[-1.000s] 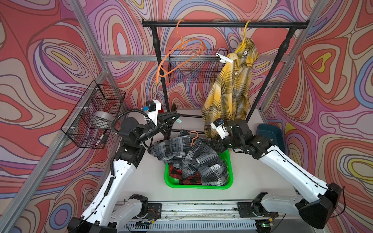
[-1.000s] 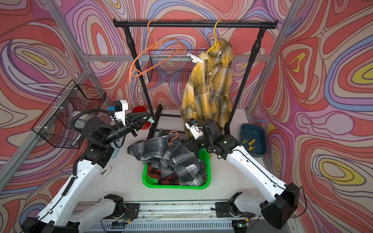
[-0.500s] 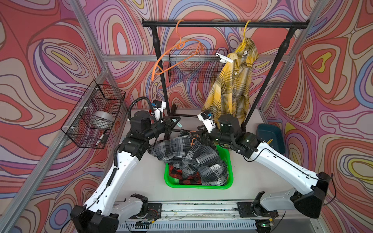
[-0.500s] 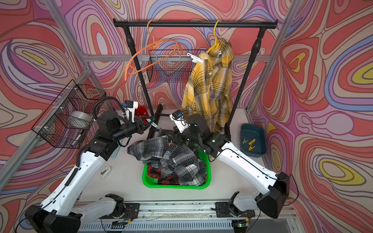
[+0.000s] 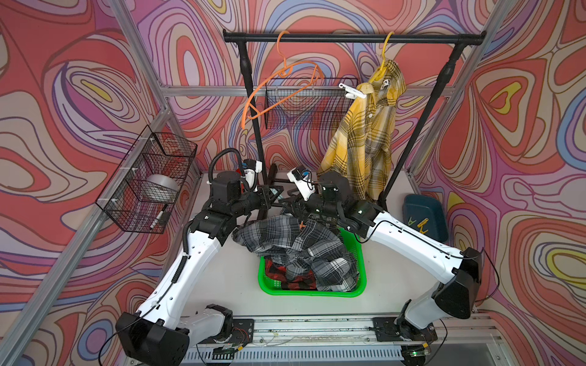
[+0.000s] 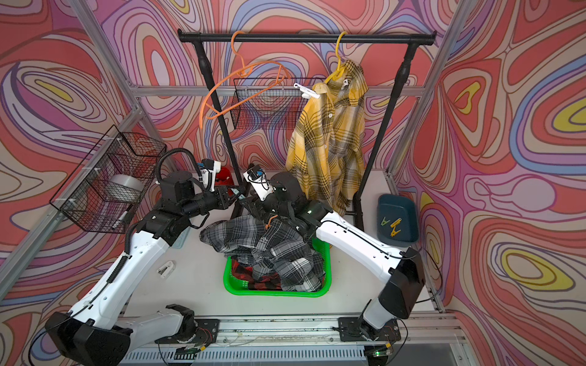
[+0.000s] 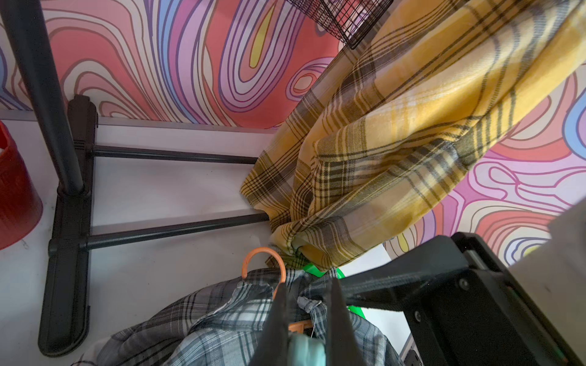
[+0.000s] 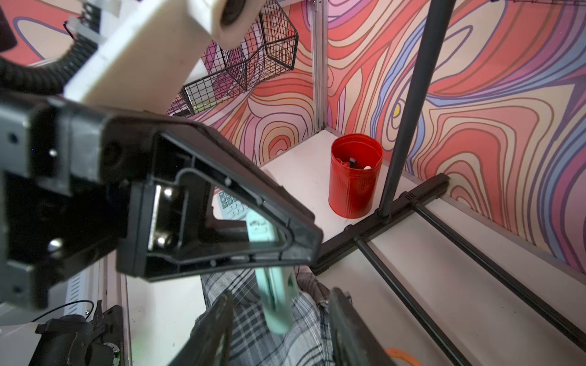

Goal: Remove the clothespins securing long-sleeve shirts to the hanger
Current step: Place the hanger in the bin.

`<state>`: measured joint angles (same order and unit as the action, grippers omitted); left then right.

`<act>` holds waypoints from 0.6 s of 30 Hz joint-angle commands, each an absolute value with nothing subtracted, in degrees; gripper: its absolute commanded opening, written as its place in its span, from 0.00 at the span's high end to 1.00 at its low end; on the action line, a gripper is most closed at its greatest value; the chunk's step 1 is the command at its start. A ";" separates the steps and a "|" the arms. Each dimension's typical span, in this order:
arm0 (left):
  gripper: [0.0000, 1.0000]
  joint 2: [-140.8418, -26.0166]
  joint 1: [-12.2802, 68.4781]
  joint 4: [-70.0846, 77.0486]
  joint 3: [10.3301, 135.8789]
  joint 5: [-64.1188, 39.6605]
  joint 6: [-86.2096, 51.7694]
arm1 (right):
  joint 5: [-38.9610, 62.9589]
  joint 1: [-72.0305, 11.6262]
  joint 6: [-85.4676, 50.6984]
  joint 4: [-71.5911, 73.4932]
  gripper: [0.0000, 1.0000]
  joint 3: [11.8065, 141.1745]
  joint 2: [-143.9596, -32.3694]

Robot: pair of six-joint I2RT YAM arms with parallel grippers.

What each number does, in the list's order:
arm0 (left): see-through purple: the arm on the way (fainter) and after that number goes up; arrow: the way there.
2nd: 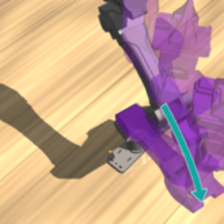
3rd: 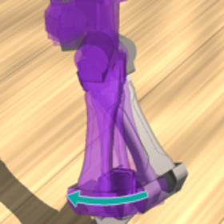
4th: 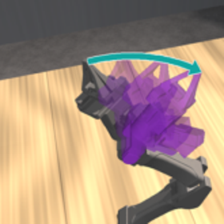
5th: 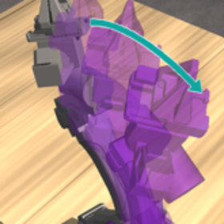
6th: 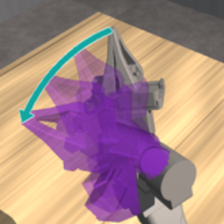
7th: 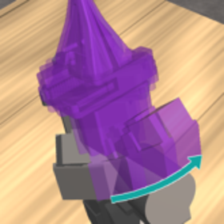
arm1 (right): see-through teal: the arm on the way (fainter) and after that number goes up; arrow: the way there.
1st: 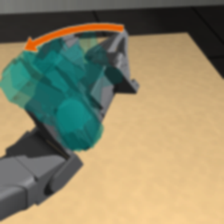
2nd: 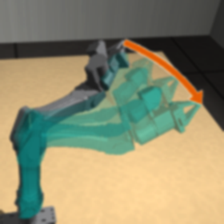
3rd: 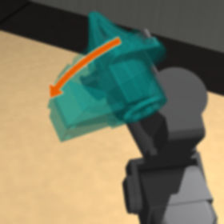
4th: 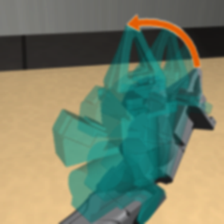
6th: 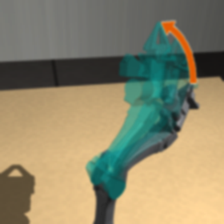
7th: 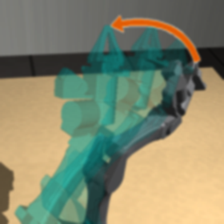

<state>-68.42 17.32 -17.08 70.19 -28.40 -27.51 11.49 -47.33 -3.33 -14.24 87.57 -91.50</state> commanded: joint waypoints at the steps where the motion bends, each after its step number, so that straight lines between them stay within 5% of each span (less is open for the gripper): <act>1: 1.00 -69.16 17.62 -18.44 72.49 -28.11 -28.37 | 12.33 -47.99 -3.62 -13.01 0.54 89.36 -93.44; 13: 1.00 -69.95 17.67 -18.87 72.97 -29.11 -28.90 | 10.43 -48.22 -2.90 -12.92 0.75 90.70 -95.52; 18: 1.00 -69.52 17.64 -18.15 71.83 -29.00 -28.95 | 10.17 -48.15 -2.61 -12.75 0.77 91.46 -96.14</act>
